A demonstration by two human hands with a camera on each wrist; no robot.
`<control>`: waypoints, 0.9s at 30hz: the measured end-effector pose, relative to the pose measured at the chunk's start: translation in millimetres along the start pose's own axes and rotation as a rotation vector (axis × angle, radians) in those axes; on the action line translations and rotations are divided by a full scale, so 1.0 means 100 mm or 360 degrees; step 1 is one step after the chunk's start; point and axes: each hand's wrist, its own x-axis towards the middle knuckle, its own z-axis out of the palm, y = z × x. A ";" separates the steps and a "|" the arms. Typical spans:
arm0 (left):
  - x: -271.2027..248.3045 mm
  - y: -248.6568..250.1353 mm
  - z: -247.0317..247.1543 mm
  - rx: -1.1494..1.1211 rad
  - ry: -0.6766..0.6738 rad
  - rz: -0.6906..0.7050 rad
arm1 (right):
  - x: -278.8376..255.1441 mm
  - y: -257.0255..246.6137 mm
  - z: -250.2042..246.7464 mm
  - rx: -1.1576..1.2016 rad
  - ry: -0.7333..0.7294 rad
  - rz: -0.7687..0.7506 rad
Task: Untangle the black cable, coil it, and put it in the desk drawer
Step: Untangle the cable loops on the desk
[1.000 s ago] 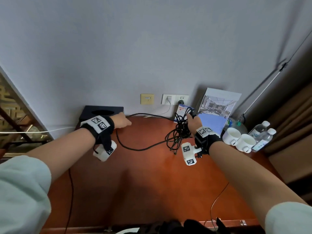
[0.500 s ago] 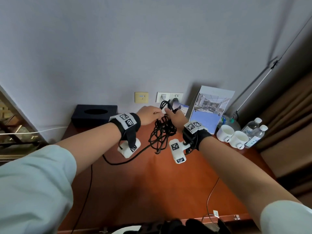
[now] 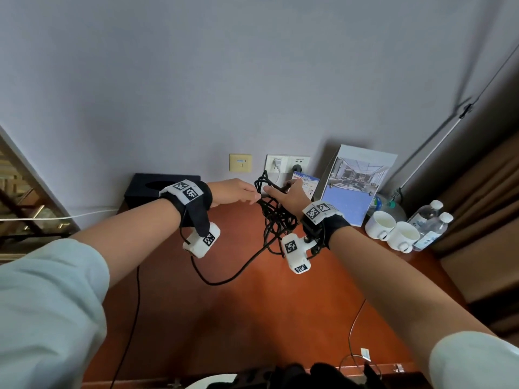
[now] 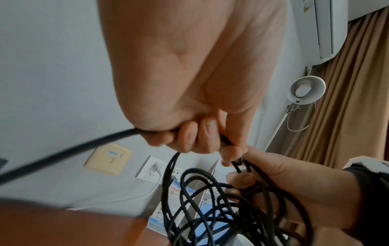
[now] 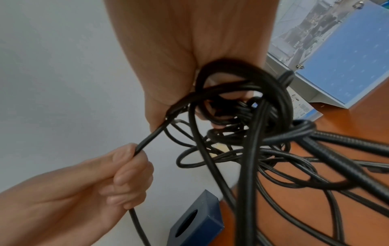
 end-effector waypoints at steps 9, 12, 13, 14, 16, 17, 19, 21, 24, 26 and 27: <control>-0.22 -0.17 -0.07 -0.0342 -0.0221 0.0027 | -0.11 -0.09 0.08 0.0187 -0.0141 -0.0114; -0.29 -0.15 -0.14 -0.0309 -0.0303 0.0032 | -0.09 -0.10 0.03 0.0287 -0.0152 -0.0048; -0.32 -0.18 -0.19 -0.0254 -0.0330 0.0019 | -0.11 -0.09 -0.03 0.0336 -0.0131 -0.0011; -0.35 -0.23 -0.24 -0.0199 -0.0328 -0.0003 | -0.10 -0.05 -0.09 0.0340 -0.0087 0.0008; -0.39 -0.37 -0.33 -0.0155 -0.0224 -0.0062 | -0.07 0.05 -0.17 0.0211 -0.0027 -0.0005; -0.40 -0.44 -0.37 -0.0156 -0.0141 -0.0094 | -0.05 0.09 -0.20 0.0173 -0.0017 -0.0012; -0.37 -0.52 -0.37 -0.0199 0.0047 -0.0161 | -0.04 0.15 -0.19 0.0156 0.0004 -0.0045; -0.28 -0.50 -0.31 -0.0260 0.0238 -0.0240 | -0.05 0.12 -0.15 0.0202 0.0027 -0.0092; -0.08 -0.45 -0.20 -0.0155 0.0407 -0.0398 | -0.06 0.03 -0.10 0.0428 -0.0036 -0.0044; 0.04 -0.46 -0.13 0.0072 0.0381 -0.0561 | -0.06 -0.05 -0.09 0.0610 -0.0063 0.0046; 0.08 -0.48 -0.10 0.0182 0.0357 -0.0643 | -0.04 -0.08 -0.09 0.0695 -0.0061 0.0085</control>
